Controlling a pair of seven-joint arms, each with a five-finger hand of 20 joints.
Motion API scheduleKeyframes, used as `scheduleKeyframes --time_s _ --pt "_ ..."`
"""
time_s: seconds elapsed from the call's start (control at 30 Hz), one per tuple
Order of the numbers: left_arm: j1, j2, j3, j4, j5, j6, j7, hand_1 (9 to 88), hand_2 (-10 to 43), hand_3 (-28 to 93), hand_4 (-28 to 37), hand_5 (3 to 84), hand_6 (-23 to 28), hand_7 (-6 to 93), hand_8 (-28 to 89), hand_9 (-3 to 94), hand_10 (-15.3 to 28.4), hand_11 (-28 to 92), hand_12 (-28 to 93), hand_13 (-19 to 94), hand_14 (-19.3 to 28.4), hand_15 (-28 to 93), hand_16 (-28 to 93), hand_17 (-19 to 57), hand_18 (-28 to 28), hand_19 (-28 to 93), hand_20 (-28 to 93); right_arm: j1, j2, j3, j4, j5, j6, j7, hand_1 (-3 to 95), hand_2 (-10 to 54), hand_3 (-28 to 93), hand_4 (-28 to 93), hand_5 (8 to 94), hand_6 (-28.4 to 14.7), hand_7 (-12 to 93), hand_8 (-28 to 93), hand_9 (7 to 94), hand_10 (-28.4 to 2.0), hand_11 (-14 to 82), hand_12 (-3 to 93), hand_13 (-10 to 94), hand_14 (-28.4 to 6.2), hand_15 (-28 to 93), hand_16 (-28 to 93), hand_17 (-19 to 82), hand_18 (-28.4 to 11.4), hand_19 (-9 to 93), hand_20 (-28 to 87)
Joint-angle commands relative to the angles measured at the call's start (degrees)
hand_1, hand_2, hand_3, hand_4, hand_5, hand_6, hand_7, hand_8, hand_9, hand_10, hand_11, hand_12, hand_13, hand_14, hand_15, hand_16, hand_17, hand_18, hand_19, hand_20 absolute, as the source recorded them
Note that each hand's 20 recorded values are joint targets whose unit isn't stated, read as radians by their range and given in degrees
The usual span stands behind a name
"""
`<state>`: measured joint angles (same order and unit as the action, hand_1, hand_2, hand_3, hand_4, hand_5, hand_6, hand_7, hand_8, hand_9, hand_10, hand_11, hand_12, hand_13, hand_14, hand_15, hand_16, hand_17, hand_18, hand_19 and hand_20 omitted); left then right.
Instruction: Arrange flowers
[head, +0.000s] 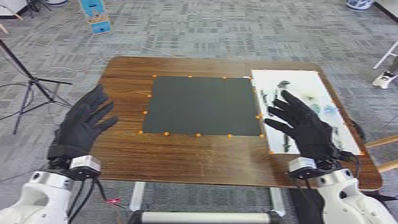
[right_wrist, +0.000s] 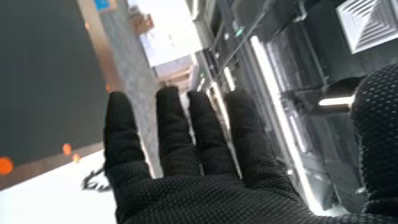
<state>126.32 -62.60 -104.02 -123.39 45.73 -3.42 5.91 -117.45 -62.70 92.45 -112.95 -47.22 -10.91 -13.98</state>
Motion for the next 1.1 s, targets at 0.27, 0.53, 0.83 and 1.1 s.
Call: scheduleKeyframes --time_s 0.27,0.53,0.83,1.1 --pt "-2.03 0.05 0.82 0.62 -1.74 -2.30 -2.09 29.3 -9.5 63 -28.3 21.2 1.0 18.2 -10 18.4 8.6 14 19 20 12.1 19 4 -4.0 27.7 49 10 4.98 3.95 -1.67 1.22 -0.20 3.33 -2.41 19.2 -9.5 78 -28 34.3 -3.4 13 -8 34.8 -12.2 6.8 22.2 27 -11.1 18 31 6 -21.5 41 20" --pt "-1.06 -0.04 1.23 -0.13 -1.61 0.49 -0.26 28.0 -9.5 64 -28.3 23.4 1.4 18.0 -10 20.0 9.0 16 19 20 11.9 20 3 -7.5 24.1 47 9 7.75 10.89 -3.47 -0.65 -10.01 16.39 -1.61 20.1 -9.5 77 -28 41.1 -1.9 15 -10 47.7 -9.2 14.1 20.0 36 -11.4 29 24 10 -21.7 49 23" --pt "-0.09 0.27 0.07 -0.60 -2.15 -0.35 -0.86 27.1 -9.5 66 -28.3 24.9 1.7 18.3 -10 21.8 9.2 17 17 21 12.1 22 3 -7.2 22.6 48 11 23.39 21.42 -23.31 -2.45 -59.05 44.77 28.13 46.2 -9.5 47 -28 67.2 1.2 34 -14 74.3 -11.5 39.8 25.7 61 -10.5 75 28 32 -19.2 87 46" --pt "-0.57 0.80 0.10 -0.58 -1.77 -0.46 -0.88 26.6 -9.5 66 -28.3 25.0 1.8 17.9 -10 21.8 9.5 17 17 21 12.4 23 3 -6.7 22.5 49 13 25.76 28.46 -27.69 -5.44 -73.07 31.12 41.08 58.0 -6.4 -20 -4 75.9 2.2 38 -14 81.4 -10.7 45.0 27.8 69 -8.7 77 32 38 -18.2 93 51"
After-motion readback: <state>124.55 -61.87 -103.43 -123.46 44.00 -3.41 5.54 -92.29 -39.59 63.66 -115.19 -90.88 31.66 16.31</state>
